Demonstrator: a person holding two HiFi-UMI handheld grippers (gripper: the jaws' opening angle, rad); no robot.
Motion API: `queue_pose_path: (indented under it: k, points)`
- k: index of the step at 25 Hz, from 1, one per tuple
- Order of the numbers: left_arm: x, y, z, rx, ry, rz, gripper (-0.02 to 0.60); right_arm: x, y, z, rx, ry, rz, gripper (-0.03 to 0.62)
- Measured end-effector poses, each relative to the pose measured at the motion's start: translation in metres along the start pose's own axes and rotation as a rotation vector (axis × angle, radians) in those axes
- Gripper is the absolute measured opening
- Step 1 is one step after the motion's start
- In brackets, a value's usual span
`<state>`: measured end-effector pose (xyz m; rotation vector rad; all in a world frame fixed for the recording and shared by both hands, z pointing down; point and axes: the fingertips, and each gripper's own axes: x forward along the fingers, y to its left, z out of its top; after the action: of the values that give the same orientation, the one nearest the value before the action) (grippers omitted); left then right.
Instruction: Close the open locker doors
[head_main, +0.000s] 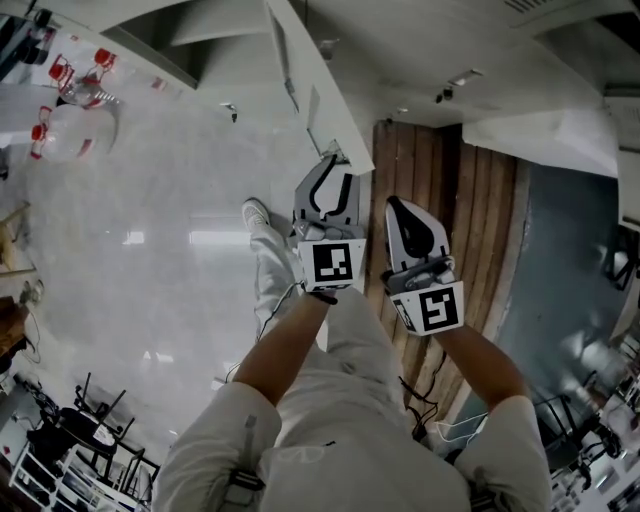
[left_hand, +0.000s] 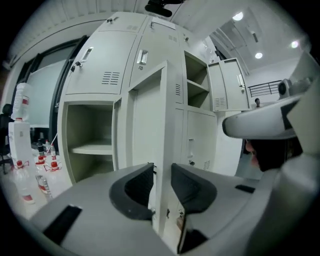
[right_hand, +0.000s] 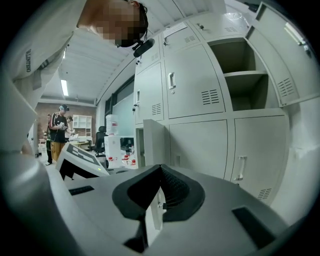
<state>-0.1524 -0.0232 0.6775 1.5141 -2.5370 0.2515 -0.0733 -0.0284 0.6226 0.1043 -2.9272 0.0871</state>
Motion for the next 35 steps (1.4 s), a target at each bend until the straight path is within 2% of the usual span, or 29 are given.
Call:
queue_pose_path:
  k: [3, 6, 8, 10, 12, 19, 26, 31, 35]
  points:
    - [-0.015, 0.014, 0.000, -0.004, -0.026, 0.012, 0.095, 0.011, 0.006, -0.012, -0.009, 0.028, 0.033, 0.011]
    - [-0.037, 0.041, -0.008, -0.052, -0.027, 0.027, 0.087, 0.031, 0.020, -0.016, 0.012, 0.015, 0.082, 0.011]
    - [-0.049, 0.062, -0.013, -0.050, -0.018, 0.023, 0.087, 0.048, 0.037, -0.018, 0.010, 0.005, 0.137, 0.011]
    - [-0.058, 0.083, -0.015, -0.014, -0.024, 0.013, 0.088, 0.065, 0.059, -0.023, -0.021, 0.009, 0.206, 0.012]
    - [-0.064, 0.103, -0.019, -0.028, -0.019, 0.010, 0.089, 0.086, 0.079, -0.030, -0.045, 0.014, 0.270, 0.018]
    - [-0.072, 0.151, -0.029, 0.035, -0.011, -0.118, 0.087, 0.162, 0.139, -0.068, -0.115, 0.075, 0.431, 0.054]
    - [-0.076, 0.197, -0.029, 0.063, -0.033, -0.190, 0.087, 0.218, 0.177, -0.076, -0.168, 0.086, 0.485, 0.103]
    - [-0.067, 0.229, -0.029, -0.054, -0.062, -0.197, 0.092, 0.247, 0.191, -0.072, -0.214, 0.083, 0.513, 0.092]
    - [-0.056, 0.258, -0.027, -0.042, -0.073, -0.229, 0.094, 0.277, 0.200, -0.067, -0.217, 0.063, 0.500, 0.079]
